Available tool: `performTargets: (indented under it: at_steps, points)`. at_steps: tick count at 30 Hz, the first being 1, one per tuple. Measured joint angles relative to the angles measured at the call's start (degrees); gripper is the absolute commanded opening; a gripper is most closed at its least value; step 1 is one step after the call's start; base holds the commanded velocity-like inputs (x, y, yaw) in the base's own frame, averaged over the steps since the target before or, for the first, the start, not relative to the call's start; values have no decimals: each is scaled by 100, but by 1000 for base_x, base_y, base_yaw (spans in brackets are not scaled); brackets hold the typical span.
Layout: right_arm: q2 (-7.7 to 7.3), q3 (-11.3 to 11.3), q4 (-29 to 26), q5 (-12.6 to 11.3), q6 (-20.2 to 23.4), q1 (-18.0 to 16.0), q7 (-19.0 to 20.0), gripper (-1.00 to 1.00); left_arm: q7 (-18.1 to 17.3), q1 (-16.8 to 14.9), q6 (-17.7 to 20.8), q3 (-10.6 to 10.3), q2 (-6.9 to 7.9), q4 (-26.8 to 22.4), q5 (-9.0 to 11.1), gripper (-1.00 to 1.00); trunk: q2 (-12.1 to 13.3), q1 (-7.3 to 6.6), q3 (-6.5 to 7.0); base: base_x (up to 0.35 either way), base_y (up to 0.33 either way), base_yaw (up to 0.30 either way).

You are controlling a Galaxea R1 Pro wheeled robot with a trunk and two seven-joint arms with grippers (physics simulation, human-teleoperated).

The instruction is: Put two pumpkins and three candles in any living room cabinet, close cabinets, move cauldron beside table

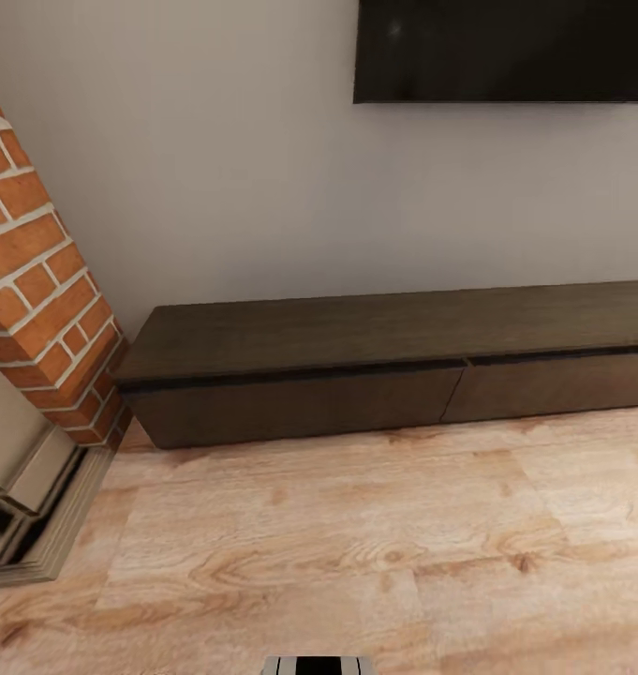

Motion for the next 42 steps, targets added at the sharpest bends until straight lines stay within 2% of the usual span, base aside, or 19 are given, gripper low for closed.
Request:
performTargets:
  at_steps: [7, 12, 17, 21, 33, 42]
  points:
    - [0, 7, -1, 1, 1, 0, 1, 100, 4, 0, -2, 0, 0, 0, -9, 100, 0, 0, 0, -245, 168, -300]
    - [-2, -7, -1, -6, 7, -1, 3, 100, 25, 0, 0, 0, -1, 1, -10, 100, 0, -2, 0, -45, 21, -300]
    - [-14, -279, 0, -4, 1, -3, -12, 100, 28, 0, 0, 1, -1, 1, -6, 100, 0, -2, 0, -4, 2, -300]
    - [-74, -393, -5, -11, 11, -4, -18, 100, 16, 0, 0, 1, -1, 0, -3, 100, -1, -3, 0, -1, 0, -300]
    - [-113, -426, -3, -6, 9, -3, -19, 100, 10, 0, 0, 0, -1, 1, -10, 100, 0, -2, 0, -13, 0, -300]
    - [-105, -422, 0, -5, 9, -3, -18, 100, 19, 0, 0, 0, -4, 1, -26, 100, 0, 1, 0, -289, 0, -300]
